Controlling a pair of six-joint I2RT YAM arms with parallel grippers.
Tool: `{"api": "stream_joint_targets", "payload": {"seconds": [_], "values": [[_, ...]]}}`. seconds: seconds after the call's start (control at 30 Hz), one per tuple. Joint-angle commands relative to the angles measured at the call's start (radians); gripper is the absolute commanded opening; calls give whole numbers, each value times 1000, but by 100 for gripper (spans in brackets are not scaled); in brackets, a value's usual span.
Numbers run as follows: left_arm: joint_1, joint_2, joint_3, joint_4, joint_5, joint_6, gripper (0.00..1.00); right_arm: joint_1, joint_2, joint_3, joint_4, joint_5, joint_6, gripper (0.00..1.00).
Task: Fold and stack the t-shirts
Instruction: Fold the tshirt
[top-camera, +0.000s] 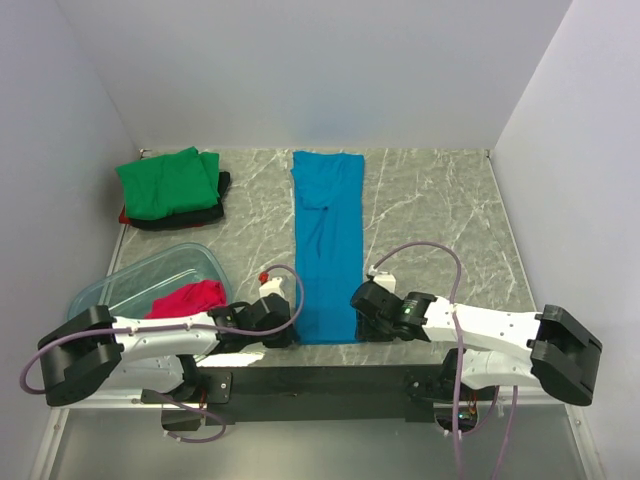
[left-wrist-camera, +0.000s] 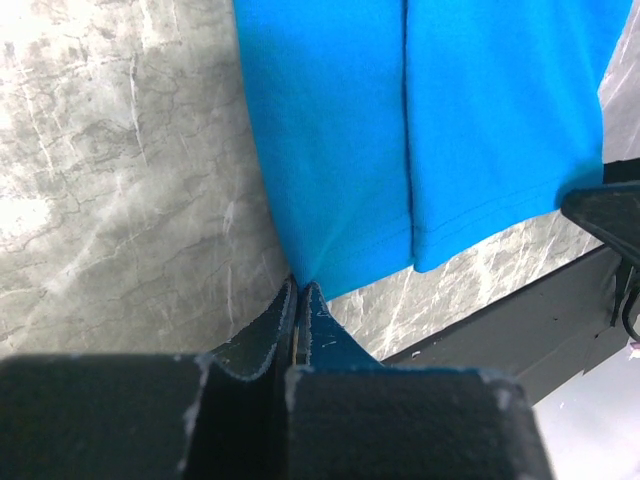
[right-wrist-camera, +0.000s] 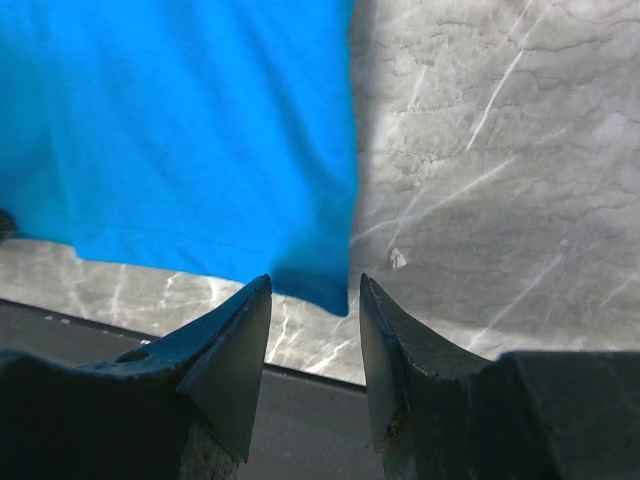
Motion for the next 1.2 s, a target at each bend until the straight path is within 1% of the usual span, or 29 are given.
{"api": "stream_joint_targets", "payload": {"seconds": [0.0,0.1,0.13,0.17,0.27,0.3,0.43,0.57,0.7,0.8,0.93,1.07,1.17], "values": [[-6,-27,-17,-20,-6,-11,0,-11,13,-10,54,3,-3,48],[-6,-33,-23,-11,-3,-8,0,-19,25,-33,94,-23,-10,47],[-6,-33,-25,-9,-1,-6,0,-20,30,-36,108,-33,-15,45],[-6,-32,-29,0,2,-5,0,-19,39,-42,114,-40,-18,35],[-7,-35,-44,11,14,-3,0,-19,42,-45,108,-60,-41,11],[-9,-36,-48,12,19,-3,0,-17,39,-45,99,-62,-44,0],[-21,-82,-67,9,37,6,0,-19,-8,-50,49,-83,-58,0],[-47,-151,-95,46,85,11,0,-10,-50,-60,36,-164,-78,0],[-78,-173,-92,45,112,-2,0,39,-37,-53,22,-203,-64,0],[-104,-180,-77,2,89,-25,0,90,-50,-33,-5,-194,-27,0],[-109,-232,-75,3,48,-63,0,98,-99,1,-34,-169,-10,0],[-107,-259,-35,-12,-17,-57,0,73,-81,47,-44,-116,-44,0],[-83,-222,-14,28,-30,-28,0,35,-36,93,-48,-86,-85,0]]}}
